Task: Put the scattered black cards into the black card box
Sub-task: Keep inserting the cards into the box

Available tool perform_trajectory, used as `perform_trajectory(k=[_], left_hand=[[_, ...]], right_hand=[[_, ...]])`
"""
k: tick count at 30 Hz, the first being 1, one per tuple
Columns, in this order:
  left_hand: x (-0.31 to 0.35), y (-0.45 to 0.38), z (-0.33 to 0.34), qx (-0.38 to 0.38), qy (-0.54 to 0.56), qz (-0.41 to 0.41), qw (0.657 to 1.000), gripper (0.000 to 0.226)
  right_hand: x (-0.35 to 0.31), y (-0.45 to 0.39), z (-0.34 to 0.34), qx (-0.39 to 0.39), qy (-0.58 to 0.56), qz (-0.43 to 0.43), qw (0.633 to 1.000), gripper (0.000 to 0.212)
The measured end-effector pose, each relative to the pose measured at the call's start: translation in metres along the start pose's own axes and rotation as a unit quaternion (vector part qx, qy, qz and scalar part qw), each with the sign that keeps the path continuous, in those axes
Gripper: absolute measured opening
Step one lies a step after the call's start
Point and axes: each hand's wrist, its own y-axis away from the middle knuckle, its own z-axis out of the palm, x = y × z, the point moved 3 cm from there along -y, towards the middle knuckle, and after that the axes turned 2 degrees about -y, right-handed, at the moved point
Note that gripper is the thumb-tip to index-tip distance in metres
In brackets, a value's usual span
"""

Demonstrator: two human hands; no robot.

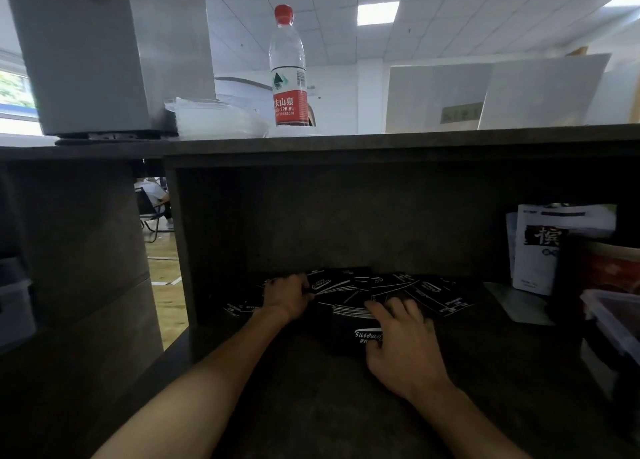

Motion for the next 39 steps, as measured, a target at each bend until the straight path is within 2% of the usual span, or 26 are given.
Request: perform_trajectory(k=[1,3,5,6,9,12,15,17,19,20,24,25,27,30,32,36,39], left_hand=[[-0.001,0.000,-0.001,0.004,-0.001,-0.004,1.000,0.029],[-0.006,0.004,-0.006,-0.005,0.025,-0.033,0.999,0.047],[-0.013,0.007,-0.013,-0.004,0.086,-0.056,0.995,0.061],[-0.016,0.008,-0.016,0.011,0.128,-0.055,0.990,0.054],[-0.023,0.013,-0.029,0.072,0.251,-0.046,0.964,0.013],[-0.027,0.023,-0.037,0.104,0.341,-0.057,0.933,0.019],[-0.033,0.029,-0.031,0.054,0.374,-0.068,0.923,0.023],[-0.039,0.033,-0.023,0.011,0.335,-0.083,0.938,0.022],[-0.047,0.036,-0.021,0.036,0.264,-0.094,0.959,0.021],[-0.050,0.037,-0.022,0.065,0.267,-0.103,0.956,0.019],[-0.051,0.044,-0.037,0.135,0.429,-0.088,0.889,0.009],[-0.048,0.046,-0.042,0.143,0.463,-0.079,0.871,0.014],[-0.042,0.050,-0.048,0.138,0.519,-0.051,0.842,0.047],[-0.030,0.052,-0.046,0.101,0.485,-0.004,0.869,0.105],[-0.020,0.054,-0.041,0.080,0.473,0.018,0.877,0.116],[-0.010,0.056,-0.027,0.082,0.495,0.024,0.865,0.107],[-0.011,0.063,-0.022,0.109,0.497,0.014,0.861,0.066]], right_hand=[[0.000,0.000,0.000,0.001,-0.001,0.001,1.000,0.065],[0.000,0.001,0.000,0.001,-0.002,0.002,1.000,0.065],[0.000,0.001,0.000,0.000,0.001,0.001,1.000,0.065],[0.000,0.001,0.000,0.001,0.001,0.001,1.000,0.064],[-0.001,0.002,-0.001,0.002,0.000,0.003,1.000,0.064],[-0.001,0.002,-0.002,0.001,0.000,0.001,1.000,0.063],[-0.002,0.003,-0.003,0.003,0.000,-0.001,1.000,0.063],[-0.002,0.002,-0.003,0.004,0.001,-0.002,1.000,0.062],[-0.001,0.002,-0.003,0.003,0.002,-0.001,1.000,0.062],[-0.001,0.002,-0.003,0.002,0.001,-0.001,1.000,0.063],[-0.001,0.002,-0.004,0.002,-0.007,-0.003,1.000,0.062],[-0.001,0.002,-0.004,0.002,-0.009,-0.004,1.000,0.062],[-0.001,0.002,-0.004,-0.001,-0.010,-0.005,1.000,0.062],[-0.001,0.001,-0.003,0.001,-0.010,-0.004,1.000,0.062],[-0.001,0.001,-0.003,0.005,-0.008,-0.004,1.000,0.061],[-0.001,0.001,-0.003,0.008,-0.004,-0.002,1.000,0.061],[-0.001,0.001,-0.003,0.008,-0.004,-0.001,1.000,0.061]])
